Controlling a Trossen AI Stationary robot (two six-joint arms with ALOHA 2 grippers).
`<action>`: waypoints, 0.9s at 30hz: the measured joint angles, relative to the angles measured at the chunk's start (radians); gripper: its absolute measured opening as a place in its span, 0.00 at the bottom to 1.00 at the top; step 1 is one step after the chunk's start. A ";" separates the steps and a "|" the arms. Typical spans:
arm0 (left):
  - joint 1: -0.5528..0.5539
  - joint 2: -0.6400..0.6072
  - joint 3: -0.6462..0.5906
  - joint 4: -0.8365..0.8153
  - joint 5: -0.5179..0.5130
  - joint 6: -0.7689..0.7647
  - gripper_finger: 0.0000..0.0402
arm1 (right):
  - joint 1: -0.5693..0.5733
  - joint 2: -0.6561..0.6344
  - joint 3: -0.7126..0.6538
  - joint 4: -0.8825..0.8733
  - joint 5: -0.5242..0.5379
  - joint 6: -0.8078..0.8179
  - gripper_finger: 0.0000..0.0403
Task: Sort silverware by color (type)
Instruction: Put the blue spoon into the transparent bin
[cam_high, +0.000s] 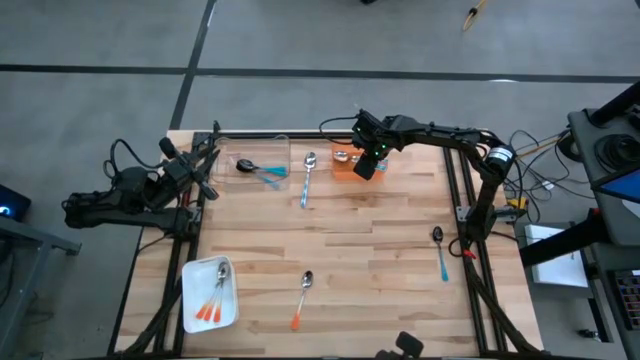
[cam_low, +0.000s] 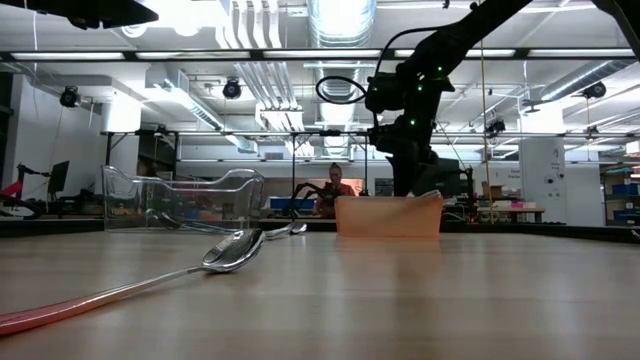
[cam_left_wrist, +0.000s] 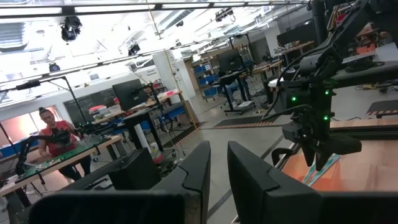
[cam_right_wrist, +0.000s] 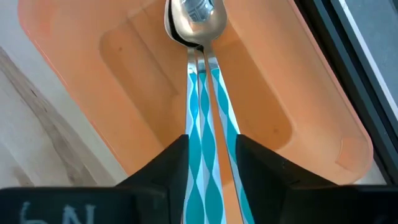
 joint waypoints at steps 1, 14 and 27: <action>0.000 0.000 0.000 0.000 0.000 0.000 0.09 | 0.000 -0.002 0.000 -0.001 0.000 0.007 0.32; 0.000 0.000 0.000 0.002 0.000 -0.001 0.09 | 0.062 -0.146 0.035 -0.076 -0.012 0.324 0.32; 0.000 0.000 0.000 0.002 0.000 -0.017 0.09 | 0.279 -0.252 0.035 -0.091 -0.056 0.639 0.26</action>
